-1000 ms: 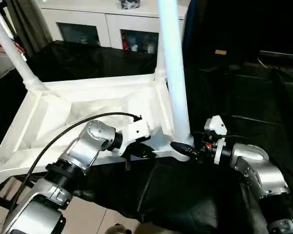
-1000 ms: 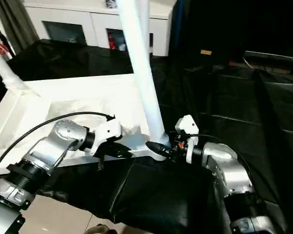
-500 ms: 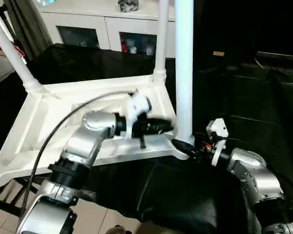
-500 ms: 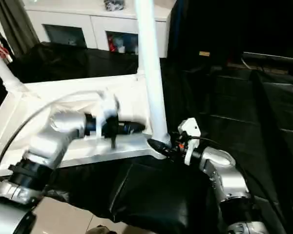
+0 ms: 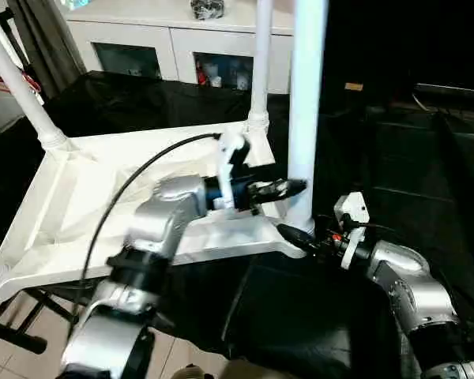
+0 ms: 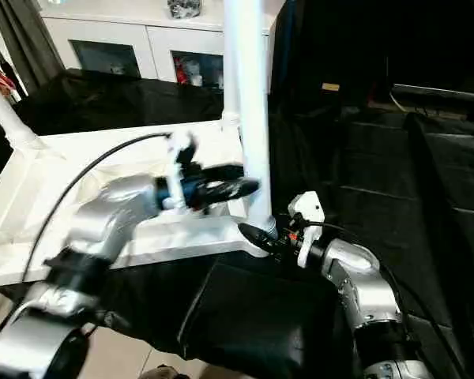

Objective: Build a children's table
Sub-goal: Insert table leg to table base

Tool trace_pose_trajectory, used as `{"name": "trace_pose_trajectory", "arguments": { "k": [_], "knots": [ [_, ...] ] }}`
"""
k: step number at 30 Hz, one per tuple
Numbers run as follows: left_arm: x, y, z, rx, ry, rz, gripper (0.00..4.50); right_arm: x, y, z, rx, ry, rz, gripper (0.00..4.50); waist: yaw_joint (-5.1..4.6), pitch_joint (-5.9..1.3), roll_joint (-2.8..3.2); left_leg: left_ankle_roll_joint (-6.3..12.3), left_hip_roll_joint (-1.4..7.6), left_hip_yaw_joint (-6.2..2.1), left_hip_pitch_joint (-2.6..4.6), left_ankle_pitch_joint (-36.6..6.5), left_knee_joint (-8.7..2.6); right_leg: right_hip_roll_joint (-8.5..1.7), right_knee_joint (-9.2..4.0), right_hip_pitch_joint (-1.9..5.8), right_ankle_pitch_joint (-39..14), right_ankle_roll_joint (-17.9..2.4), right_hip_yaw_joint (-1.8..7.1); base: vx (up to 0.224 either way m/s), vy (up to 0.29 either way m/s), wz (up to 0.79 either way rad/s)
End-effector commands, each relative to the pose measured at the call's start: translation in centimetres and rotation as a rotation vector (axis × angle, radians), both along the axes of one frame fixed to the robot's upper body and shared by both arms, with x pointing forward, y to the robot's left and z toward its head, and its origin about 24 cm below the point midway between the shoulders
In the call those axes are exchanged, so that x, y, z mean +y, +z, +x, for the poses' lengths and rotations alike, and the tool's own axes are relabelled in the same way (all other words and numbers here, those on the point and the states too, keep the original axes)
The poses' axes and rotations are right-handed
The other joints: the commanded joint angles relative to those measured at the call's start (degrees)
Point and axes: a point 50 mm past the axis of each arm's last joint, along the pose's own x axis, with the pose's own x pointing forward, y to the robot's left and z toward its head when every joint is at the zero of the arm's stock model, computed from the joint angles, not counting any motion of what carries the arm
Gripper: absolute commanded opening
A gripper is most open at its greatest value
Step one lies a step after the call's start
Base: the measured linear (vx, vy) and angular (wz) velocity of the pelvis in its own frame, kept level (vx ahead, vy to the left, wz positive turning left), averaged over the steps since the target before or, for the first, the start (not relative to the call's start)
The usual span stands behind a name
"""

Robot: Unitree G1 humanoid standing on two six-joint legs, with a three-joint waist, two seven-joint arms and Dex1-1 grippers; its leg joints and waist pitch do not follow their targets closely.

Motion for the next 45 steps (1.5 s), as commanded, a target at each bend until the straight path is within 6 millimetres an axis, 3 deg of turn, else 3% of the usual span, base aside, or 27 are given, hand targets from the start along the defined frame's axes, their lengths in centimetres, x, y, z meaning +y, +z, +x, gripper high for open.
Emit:
{"name": "trace_pose_trajectory", "arguments": {
  "k": [1, 4, 6, 10, 12, 13, 14, 15, 17, 18, 22, 24, 29, 34, 36, 38, 40, 45],
  "knots": [
    [0.1, 0.9, 0.7, 0.006, 0.040, -0.057, 2.81, 0.5, -0.4, -0.3, 0.011, 0.025, -0.010, 2.77, -0.17, -4.11, -0.44, 5.46, 2.78, -1.11, 0.47, -4.5, -3.58, -4.80, -4.36, 3.54, 1.3, -15.5, 2.46, 0.000, 0.000, 0.00],
    [-0.2, 1.7, 0.7, 0.014, 0.015, -0.131, 3.17, 0.6, -0.4, -0.2, 0.010, 0.025, -0.011, 2.77, -0.08, -4.05, -0.30, 5.35, 2.92, -1.21, 0.45, -5.1, -3.70, -4.86, -4.42, 3.55, -0.1, -15.6, 2.43, 0.000, 0.000, 0.00],
    [-0.4, 2.1, 0.6, 0.022, -0.011, -0.165, 2.67, 0.6, -0.4, -0.2, 0.008, 0.025, -0.012, 2.77, -0.17, -4.00, -0.33, 5.26, 3.01, -1.19, 0.52, -5.6, -3.79, -4.79, -4.45, 3.47, -0.5, -15.8, 2.40, 0.000, 0.000, 0.00],
    [-0.8, 2.6, 0.4, 0.029, -0.056, -0.183, 2.81, 0.5, -0.3, -0.1, 0.009, 0.025, -0.011, 2.77, -0.23, -3.95, -0.52, 5.86, 2.97, -1.16, 0.40, -5.3, -3.78, -4.81, -4.52, 3.49, -0.9, -15.6, 2.44, 0.000, 0.000, 0.00],
    [-1.0, 2.5, 0.2, 0.016, -0.066, -0.170, 2.33, 0.5, -0.3, -0.1, 0.010, 0.026, -0.012, 2.77, -0.23, -3.92, -0.38, 5.79, 3.02, -1.19, 0.47, -5.5, -3.82, -4.88, -4.68, 3.44, -2.3, -15.2, 2.47, 0.000, 0.000, 0.00],
    [-1.1, 2.5, 0.2, 0.012, -0.065, -0.168, 2.30, 0.4, -0.3, -0.1, 0.010, 0.026, -0.012, 2.77, -0.29, -3.92, -0.66, 5.72, 3.05, -1.17, 0.44, -5.5, -3.89, -4.88, -4.70, 3.49, -2.4, -15.1, 2.48, 0.000, 0.000, 0.00],
    [-1.1, 2.4, 0.2, 0.012, -0.062, -0.161, 2.30, 0.4, -0.3, -0.1, 0.010, 0.026, -0.012, 2.77, -0.27, -3.93, -0.55, 5.70, 3.04, -1.21, 0.44, -5.4, -3.87, -4.90, -4.62, 3.47, -2.3, -15.2, 2.48, 0.000, 0.000, 0.00],
    [-1.3, 2.3, 0.3, 0.007, -0.049, -0.131, 2.51, 0.4, -0.3, 0.0, 0.010, 0.027, -0.012, 2.77, -0.40, -3.91, -0.72, 5.86, 3.03, -1.20, 0.41, -5.6, -3.88, -4.86, -4.72, 3.47, -2.5, -15.0, 2.47, 0.000, 0.000, 0.00],
    [-1.5, 2.0, 0.2, -0.003, -0.047, -0.092, 2.34, 0.4, -0.2, 0.0, 0.013, 0.032, -0.011, 2.77, -0.52, -3.91, -0.60, 5.99, 3.10, -1.23, 0.44, -5.3, -3.94, -4.89, -4.68, 3.41, -2.5, -14.9, 2.48, 0.000, 0.000, 0.00],
    [-1.5, 1.9, 0.2, -0.005, -0.039, -0.082, 2.03, 0.4, -0.2, 0.1, 0.012, 0.034, -0.014, 2.76, -0.63, -3.84, -0.61, 5.93, 3.07, -1.21, 0.41, -5.5, -3.94, -4.84, -4.76, 3.40, -2.9, -14.7, 2.48, 0.000, 0.000, 0.00],
    [-1.6, 1.8, 0.4, -0.008, -0.018, -0.067, 1.89, 0.3, -0.1, 0.3, 0.003, 0.020, -0.029, 2.76, -0.87, -3.86, -0.62, 5.84, 3.02, -1.19, 0.38, -5.1, -3.96, -4.90, -4.77, 3.48, -2.5, -14.8, 2.49, 0.000, 0.000, 0.00],
    [-1.5, 1.8, 0.5, -0.018, -0.005, -0.057, 1.90, 0.2, 0.0, 0.4, 0.007, 0.014, -0.015, 3.46, -1.04, -3.83, -0.61, 5.95, 3.02, -1.20, 0.36, -5.2, -3.98, -4.90, -4.78, 3.49, -2.4, -14.9, 2.48, 0.000, 0.000, 0.00],
    [-1.5, 1.9, 0.7, -0.027, 0.017, -0.045, 1.88, -0.2, 0.7, 0.5, -0.001, 0.007, 0.016, 3.88, -1.09, -3.87, -0.55, 5.91, 3.07, -1.22, 0.39, -5.4, -4.01, -4.90, -4.82, 3.49, -2.5, -15.0, 2.49, 0.000, 0.000, 0.00],
    [-1.3, 2.0, 1.5, -0.013, 0.104, -0.012, 1.86, -2.0, 3.3, 0.9, -0.032, -0.072, 0.146, 4.05, -1.00, -3.83, -0.60, 6.64, 3.00, -1.23, 0.53, -5.1, -3.98, -4.82, -4.85, 3.55, -2.0, -14.7, 2.50, 0.000, 0.000, 0.00],
    [-1.0, 2.2, 2.1, 0.027, 0.145, -0.007, 1.84, -3.4, 5.3, 1.2, -0.032, -0.108, 0.266, 4.05, -0.91, -3.95, -0.56, 6.86, 3.03, -1.30, 0.46, -4.4, -3.87, -4.84, -4.73, 3.64, -1.6, -14.8, 2.46, 0.000, 0.000, 0.00],
    [-0.9, 2.2, 2.2, 0.032, 0.155, -0.005, 1.84, -3.7, 5.6, 1.3, -0.032, -0.113, 0.286, 4.05, -0.92, -3.90, -0.61, 6.84, 2.89, -1.24, 0.43, -4.3, -3.86, -4.86, -4.90, 3.59, -2.1, -14.7, 2.41, 0.000, 0.000, 0.00],
    [-0.5, 2.7, 2.9, 0.082, 0.209, -0.004, 1.84, -5.1, 8.1, 1.6, -0.058, -0.143, 0.378, 4.05, -1.02, -3.96, -0.68, 6.58, 2.62, -1.20, 0.34, -3.3, -3.74, -4.74, -4.84, 3.75, -1.8, -14.4, 2.42, 0.000, 0.000, 0.00],
    [-0.2, 3.4, 3.4, 0.146, 0.228, -0.028, 1.84, -5.4, 9.3, 1.4, -0.044, -0.103, 0.309, 4.05, -0.91, -4.12, -0.71, 6.93, 2.33, -1.19, 0.15, -0.7, -3.45, -4.58, -4.73, 3.85, 0.3, -14.3, 2.21, 0.000, 0.000, 0.00]
  ]
}}
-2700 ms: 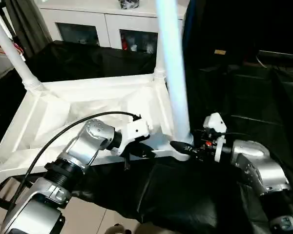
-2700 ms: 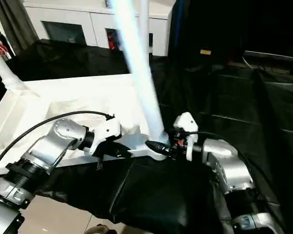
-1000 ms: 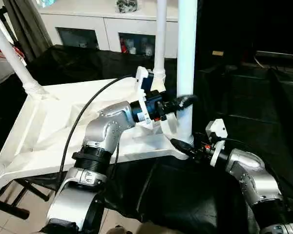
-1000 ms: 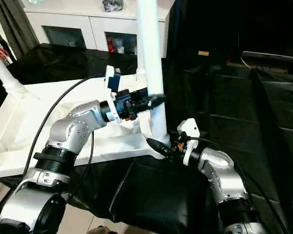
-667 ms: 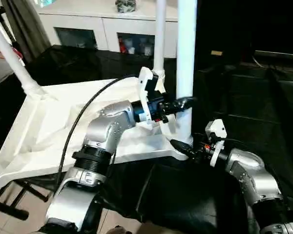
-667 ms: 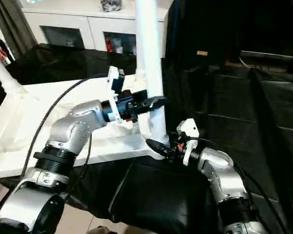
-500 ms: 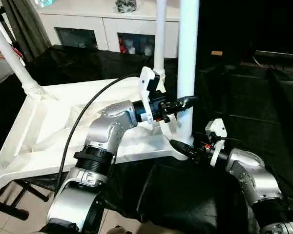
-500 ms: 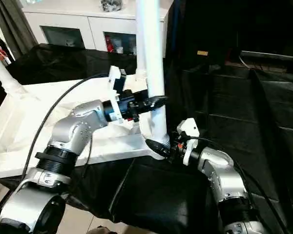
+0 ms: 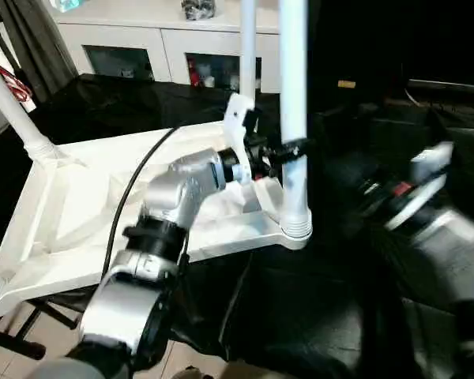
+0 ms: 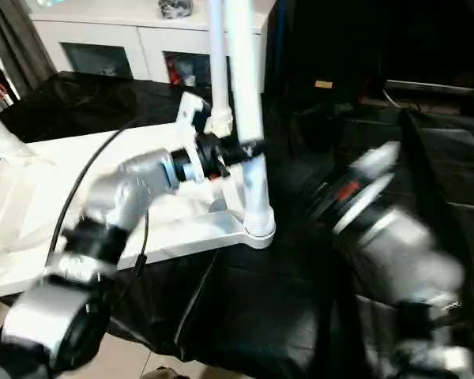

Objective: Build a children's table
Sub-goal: Insert table leg to table base

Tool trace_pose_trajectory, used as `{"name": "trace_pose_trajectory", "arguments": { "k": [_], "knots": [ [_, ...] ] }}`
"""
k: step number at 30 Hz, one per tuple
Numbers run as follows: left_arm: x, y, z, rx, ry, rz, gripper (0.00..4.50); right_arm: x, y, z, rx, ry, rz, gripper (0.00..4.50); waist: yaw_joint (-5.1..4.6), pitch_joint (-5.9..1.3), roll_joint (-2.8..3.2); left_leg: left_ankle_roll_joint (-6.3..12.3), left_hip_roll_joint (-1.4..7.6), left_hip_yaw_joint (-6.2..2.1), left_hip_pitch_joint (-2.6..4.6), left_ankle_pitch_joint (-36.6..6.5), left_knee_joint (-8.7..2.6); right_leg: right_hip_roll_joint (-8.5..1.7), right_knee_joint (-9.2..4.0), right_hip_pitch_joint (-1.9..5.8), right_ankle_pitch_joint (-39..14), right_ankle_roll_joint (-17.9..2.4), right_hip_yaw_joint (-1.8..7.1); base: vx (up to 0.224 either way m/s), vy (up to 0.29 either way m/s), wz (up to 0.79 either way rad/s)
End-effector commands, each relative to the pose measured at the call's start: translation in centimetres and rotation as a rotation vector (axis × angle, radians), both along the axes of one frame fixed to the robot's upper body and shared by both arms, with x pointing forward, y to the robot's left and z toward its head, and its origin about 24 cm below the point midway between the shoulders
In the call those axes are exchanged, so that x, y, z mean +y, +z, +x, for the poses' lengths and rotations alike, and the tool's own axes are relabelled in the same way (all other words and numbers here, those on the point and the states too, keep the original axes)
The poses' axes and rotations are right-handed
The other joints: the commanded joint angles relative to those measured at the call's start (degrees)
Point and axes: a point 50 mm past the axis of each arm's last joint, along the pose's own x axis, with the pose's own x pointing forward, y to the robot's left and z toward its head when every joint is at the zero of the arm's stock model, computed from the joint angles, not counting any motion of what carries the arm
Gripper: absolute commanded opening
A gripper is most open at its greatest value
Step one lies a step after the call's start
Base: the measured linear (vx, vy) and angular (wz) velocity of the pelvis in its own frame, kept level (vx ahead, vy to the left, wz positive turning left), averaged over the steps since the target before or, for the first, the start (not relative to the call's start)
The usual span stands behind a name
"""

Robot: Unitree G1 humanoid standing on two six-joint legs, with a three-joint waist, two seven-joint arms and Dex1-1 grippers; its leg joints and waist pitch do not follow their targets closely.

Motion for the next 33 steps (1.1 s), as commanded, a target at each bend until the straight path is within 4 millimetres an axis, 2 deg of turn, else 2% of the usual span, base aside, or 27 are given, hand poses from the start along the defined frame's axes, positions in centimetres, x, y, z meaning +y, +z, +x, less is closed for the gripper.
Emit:
{"name": "trace_pose_trajectory", "arguments": {
  "k": [1, 8, 9, 13, 20, 29, 33],
  "knots": [
    [0.8, 0.5, 0.4, 0.003, 0.031, 0.010, 1.84, 0.6, 0.1, -0.2, 0.024, 0.041, -0.035, 4.05, 0.54, -4.11, -1.23, 6.99, 2.38, -1.18, 0.32, -0.4, -3.29, -4.65, -4.34, 3.88, 0.8, -14.4, 2.27, 0.000, 0.000, 0.00],
    [0.6, 0.4, 0.3, 0.035, 0.032, 0.025, 1.84, 2.0, -0.9, -0.7, 0.104, 0.104, -0.185, 4.05, 0.63, -4.20, -1.10, 7.64, 2.62, -1.25, 0.31, 0.6, -3.17, -4.78, -4.07, 3.81, 2.8, -15.2, 2.18, 0.000, 0.000, 0.00],
    [0.6, 0.4, 0.3, 0.036, 0.034, 0.024, 1.84, 2.2, -1.0, -0.7, 0.114, 0.120, -0.198, 4.22, 0.66, -4.22, -1.39, 7.67, 2.62, -1.22, 0.29, 0.6, -3.19, -4.86, -4.11, 3.87, 2.8, -15.2, 2.19, 0.000, 0.000, 0.00],
    [0.7, 0.6, 0.3, 0.024, 0.041, 0.034, 1.84, 2.8, -1.3, -0.5, 0.149, 0.107, -0.260, 4.46, 0.70, -4.08, -1.25, 6.81, 2.54, -1.19, 0.28, -0.2, -3.28, -4.90, -4.36, 3.83, 0.5, -14.8, 2.22, 0.000, 0.000, 0.00],
    [-0.1, 1.5, -0.1, -0.065, 0.033, 0.115, 1.84, 4.7, -1.2, 0.1, 0.122, 0.066, -0.450, 4.50, 0.53, -4.02, -1.31, 5.73, 2.68, -1.24, 0.32, -0.1, -3.41, -4.96, -4.17, 3.84, 1.0, -14.4, 2.38, 0.000, 0.000, 0.00],
    [-0.7, 1.9, -0.3, -0.111, 0.026, 0.156, 1.84, 6.3, -1.3, 0.2, 0.105, 0.076, -0.500, 4.50, 0.36, -4.05, -1.20, 5.27, 2.59, -1.24, 0.30, -0.3, -3.38, -4.82, -4.08, 3.86, 1.4, -14.2, 2.47, 0.000, 0.000, 0.00],
    [-0.8, 1.8, -0.5, -0.142, 0.016, 0.199, 1.84, 7.2, -1.7, 0.3, 0.124, 0.075, -0.506, 4.50, 0.36, -4.11, -0.97, 5.30, 2.65, -1.27, 0.36, -0.2, -3.34, -4.84, -3.97, 3.81, 2.7, -14.6, 2.48, 0.000, 0.000, 0.00]
  ]
}}
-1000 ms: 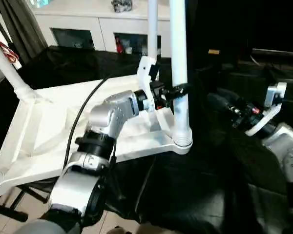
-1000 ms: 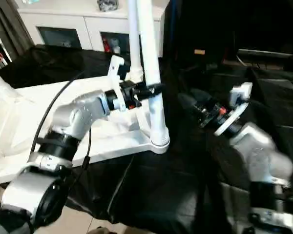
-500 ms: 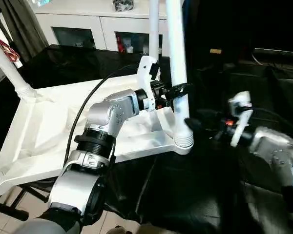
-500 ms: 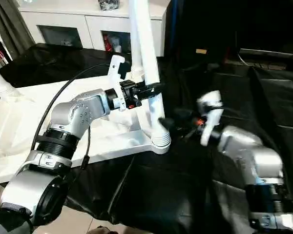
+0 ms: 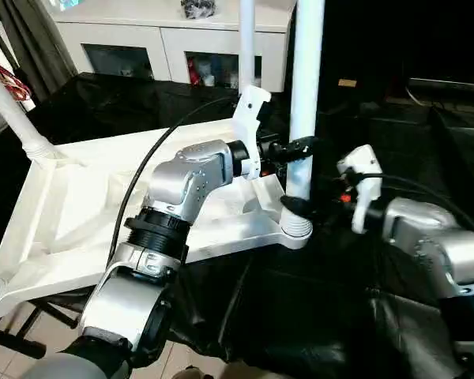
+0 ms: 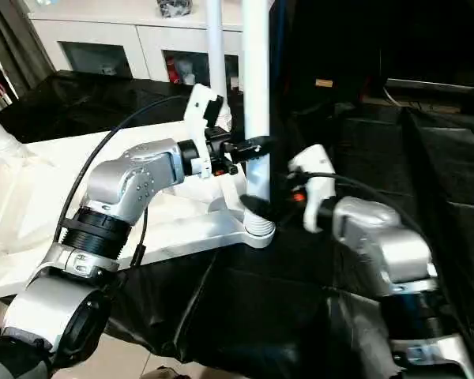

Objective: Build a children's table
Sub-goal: Insert table leg to table base

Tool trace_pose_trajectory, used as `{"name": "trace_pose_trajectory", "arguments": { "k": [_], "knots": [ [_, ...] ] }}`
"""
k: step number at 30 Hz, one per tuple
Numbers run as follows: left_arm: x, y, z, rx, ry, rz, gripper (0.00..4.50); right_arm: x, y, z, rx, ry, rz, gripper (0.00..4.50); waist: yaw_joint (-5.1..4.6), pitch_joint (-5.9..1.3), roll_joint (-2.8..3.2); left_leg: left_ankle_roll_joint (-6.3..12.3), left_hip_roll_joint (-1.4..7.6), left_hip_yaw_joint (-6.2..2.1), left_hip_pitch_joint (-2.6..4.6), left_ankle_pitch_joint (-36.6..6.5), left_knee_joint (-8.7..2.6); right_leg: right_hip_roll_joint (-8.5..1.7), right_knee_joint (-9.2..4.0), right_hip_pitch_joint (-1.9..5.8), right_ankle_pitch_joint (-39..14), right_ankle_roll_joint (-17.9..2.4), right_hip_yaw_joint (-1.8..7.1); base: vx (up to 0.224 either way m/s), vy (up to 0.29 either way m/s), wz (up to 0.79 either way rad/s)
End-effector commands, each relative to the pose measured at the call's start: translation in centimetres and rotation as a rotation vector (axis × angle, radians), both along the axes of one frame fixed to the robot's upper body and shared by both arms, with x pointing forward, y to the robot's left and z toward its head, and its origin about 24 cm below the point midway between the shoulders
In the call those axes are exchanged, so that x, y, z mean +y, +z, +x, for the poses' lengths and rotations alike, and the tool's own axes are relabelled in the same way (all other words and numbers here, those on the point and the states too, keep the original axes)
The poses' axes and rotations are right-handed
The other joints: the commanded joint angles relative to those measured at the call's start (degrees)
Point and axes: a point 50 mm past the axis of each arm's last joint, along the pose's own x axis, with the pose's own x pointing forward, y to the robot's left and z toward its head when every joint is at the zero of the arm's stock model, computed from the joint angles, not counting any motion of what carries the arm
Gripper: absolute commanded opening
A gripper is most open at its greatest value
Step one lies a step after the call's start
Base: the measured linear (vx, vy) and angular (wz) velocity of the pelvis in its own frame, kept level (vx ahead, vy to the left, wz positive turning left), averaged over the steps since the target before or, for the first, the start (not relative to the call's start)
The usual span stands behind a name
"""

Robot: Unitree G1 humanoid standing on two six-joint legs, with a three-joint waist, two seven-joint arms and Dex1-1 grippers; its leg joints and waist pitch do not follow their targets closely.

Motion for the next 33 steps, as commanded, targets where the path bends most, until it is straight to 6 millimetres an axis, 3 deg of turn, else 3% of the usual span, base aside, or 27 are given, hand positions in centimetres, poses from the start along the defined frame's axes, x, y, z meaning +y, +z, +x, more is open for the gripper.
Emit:
{"name": "trace_pose_trajectory", "arguments": {
  "k": [1, 7, 25, 33],
  "knots": [
    [0.81, 0.48, 0.30, -0.063, 0.038, 0.060, 1.84, 0.64, 0.36, 0.21, -0.009, 0.001, -0.018, 4.32, 0.35, -4.11, -1.05, 5.24, 2.66, -1.22, 0.49, -0.3, -3.36, -4.83, -3.78, 3.83, 2.8, -14.7, 2.61, 0.000, 0.000, 0.00],
    [0.67, 0.51, 0.20, -0.073, 0.030, 0.069, 1.84, 1.17, -0.08, 0.73, 0.001, -0.026, -0.029, 3.71, 0.20, -4.11, -1.00, 4.24, 2.59, -1.21, 0.52, -0.7, -3.41, -4.80, -3.74, 3.92, 2.9, -14.8, 2.63, 0.000, 0.000, 0.00],
    [0.76, 0.36, 0.00, -0.082, 0.017, 0.086, 1.84, 1.33, -0.41, 1.03, -0.006, -0.025, -0.065, 2.11, 0.28, -4.27, -1.10, 4.95, 2.54, -1.16, 0.53, 0.3, -3.22, -4.80, -3.38, 4.00, 5.5, -15.2, 2.64, 0.000, 0.000, 0.00],
    [0.82, 0.41, 0.04, -0.084, 0.015, 0.088, 1.84, 1.29, -0.59, 1.05, -0.003, -0.021, -0.071, 1.88, 0.27, -4.30, -0.94, 4.79, 2.54, -1.20, 0.50, 0.1, -3.20, -4.77, -3.37, 4.05, 5.2, -15.2, 2.61, 0.000, 0.000, 0.00]
  ]
}}
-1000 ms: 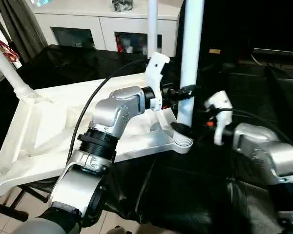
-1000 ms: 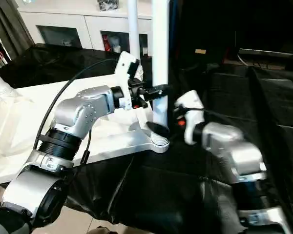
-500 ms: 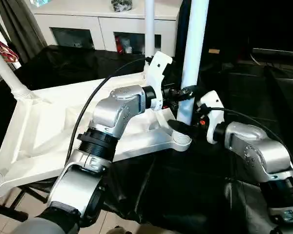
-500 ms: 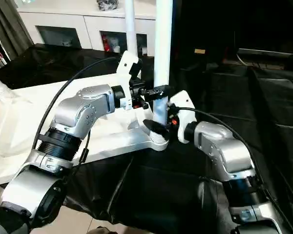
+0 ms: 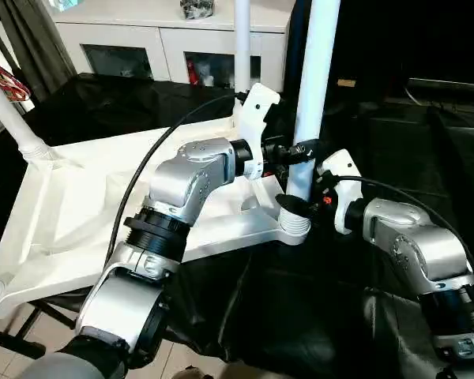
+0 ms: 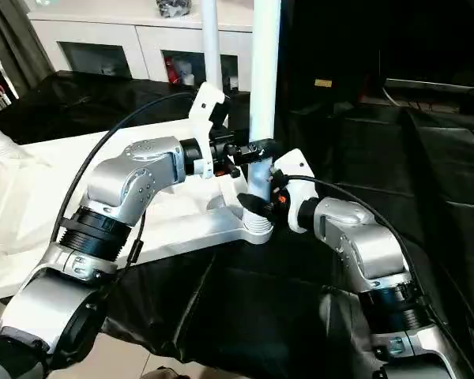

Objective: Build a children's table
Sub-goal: Insert table leg to table base

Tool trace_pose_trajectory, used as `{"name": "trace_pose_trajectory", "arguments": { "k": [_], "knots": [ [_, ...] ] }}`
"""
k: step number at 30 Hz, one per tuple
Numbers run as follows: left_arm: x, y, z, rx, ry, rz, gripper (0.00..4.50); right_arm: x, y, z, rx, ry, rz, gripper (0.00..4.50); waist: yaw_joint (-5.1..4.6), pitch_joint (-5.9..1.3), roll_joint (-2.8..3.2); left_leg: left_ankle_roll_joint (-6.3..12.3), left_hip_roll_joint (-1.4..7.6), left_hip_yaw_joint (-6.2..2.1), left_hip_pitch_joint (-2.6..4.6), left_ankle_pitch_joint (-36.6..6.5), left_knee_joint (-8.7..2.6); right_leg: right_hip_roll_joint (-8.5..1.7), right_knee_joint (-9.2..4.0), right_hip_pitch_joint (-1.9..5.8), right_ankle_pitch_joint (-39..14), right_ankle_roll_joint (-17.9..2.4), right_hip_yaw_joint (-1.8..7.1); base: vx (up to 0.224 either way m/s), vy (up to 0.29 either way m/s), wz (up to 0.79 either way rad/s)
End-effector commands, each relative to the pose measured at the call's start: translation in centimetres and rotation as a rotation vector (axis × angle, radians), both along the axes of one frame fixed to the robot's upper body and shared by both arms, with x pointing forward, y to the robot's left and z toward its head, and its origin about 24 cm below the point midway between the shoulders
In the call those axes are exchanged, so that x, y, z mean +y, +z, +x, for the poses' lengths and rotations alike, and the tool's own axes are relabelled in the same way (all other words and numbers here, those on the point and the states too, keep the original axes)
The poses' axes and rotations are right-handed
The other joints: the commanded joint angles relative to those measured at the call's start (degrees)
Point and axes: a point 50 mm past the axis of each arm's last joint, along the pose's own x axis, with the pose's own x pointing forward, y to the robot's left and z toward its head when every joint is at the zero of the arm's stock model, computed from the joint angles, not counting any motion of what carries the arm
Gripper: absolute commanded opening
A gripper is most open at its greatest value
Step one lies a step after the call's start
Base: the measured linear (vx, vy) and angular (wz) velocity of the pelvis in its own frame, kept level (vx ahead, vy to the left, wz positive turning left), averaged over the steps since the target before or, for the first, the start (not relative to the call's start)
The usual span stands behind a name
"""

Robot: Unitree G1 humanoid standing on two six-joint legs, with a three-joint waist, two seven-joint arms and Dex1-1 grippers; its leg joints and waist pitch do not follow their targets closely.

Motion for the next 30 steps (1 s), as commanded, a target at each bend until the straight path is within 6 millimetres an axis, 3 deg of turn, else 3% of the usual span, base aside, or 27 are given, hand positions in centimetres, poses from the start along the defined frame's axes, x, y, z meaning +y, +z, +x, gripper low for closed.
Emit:
{"name": "trace_pose_trajectory", "arguments": {
  "k": [1, 3, 4, 11, 20, 21, 29, 30],
  "knots": [
    [0.9, 0.1, 0.3, -0.028, 0.034, 0.043, 1.84, 0.2, 0.2, 0.2, -0.010, 0.015, -0.008, 1.88, 0.39, -4.30, -0.95, 4.81, 2.58, -1.21, 0.52, 0.1, -3.21, -4.78, -3.43, 4.02, 5.3, -15.3, 2.61, 0.000, 0.000, 0.00],
    [0.9, 0.1, 0.3, -0.028, 0.034, 0.043, 1.84, 0.2, 0.2, 0.2, -0.010, 0.015, -0.008, 1.88, 0.42, -4.32, -0.95, 4.83, 2.57, -1.20, 0.51, 0.1, -3.19, -4.81, -3.41, 4.05, 5.4, -15.3, 2.63, 0.000, 0.000, 0.00],
    [0.9, 0.0, 0.4, -0.038, 0.052, 0.064, 2.40, 0.2, 0.1, 0.2, -0.008, 0.015, -0.008, 1.88, 0.42, -4.30, -0.98, 4.85, 2.54, -1.18, 0.50, 0.0, -3.18, -4.81, -3.43, 4.06, 5.5, -15.3, 2.63, 0.000, 0.000, 0.00],
    [1.3, -1.0, 0.0, -0.056, 0.038, 0.110, 2.95, 0.0, -0.3, 0.0, -0.001, 0.008, -0.008, 1.88, 0.55, -4.39, -0.87, 4.95, 2.60, -1.17, 0.55, 0.4, -3.12, -4.75, -3.32, 3.98, 5.5, -15.0, 2.63, 0.000, 0.000, 0.00],
    [3.3, -1.4, -1.5, -0.102, 0.005, 0.073, 2.97, -0.6, -0.9, -0.3, 0.011, -0.020, 0.000, 1.88, 0.50, -4.39, -0.80, 4.27, 2.89, -1.28, 0.57, -0.3, -3.35, -4.89, -3.11, 3.90, 5.0, -15.0, 2.63, 0.000, 0.000, 0.00],
    [3.5, -1.7, -1.7, -0.090, -0.005, 0.079, 2.97, -0.6, -1.0, -0.4, 0.012, -0.023, 0.000, 1.88, 0.43, -4.24, -0.57, 4.09, 2.88, -1.15, 0.69, -0.9, -3.40, -4.73, -3.33, 3.58, 4.0, -14.8, 2.60, 0.000, 0.000, 0.00],
    [6.1, -7.0, -3.7, -0.055, -0.071, 0.373, 2.97, -1.0, -1.6, -0.7, 0.017, -0.045, 0.005, 1.88, 0.39, -4.16, -0.07, 1.76, 2.90, -1.28, 0.99, -3.5, -3.84, -4.63, -3.75, 3.36, 0.3, -12.7, 2.71, 0.000, 0.000, 0.00],
    [6.2, -7.5, -3.9, -0.045, -0.080, 0.396, 2.97, -0.9, -1.6, -0.7, 0.017, -0.046, 0.005, 1.88, 0.30, -4.15, 0.22, 1.29, 2.88, -1.27, 1.01, -3.8, -3.87, -4.58, -3.75, 3.34, 0.6, -12.5, 2.70, 0.000, 0.000, 0.00]
  ]
}}
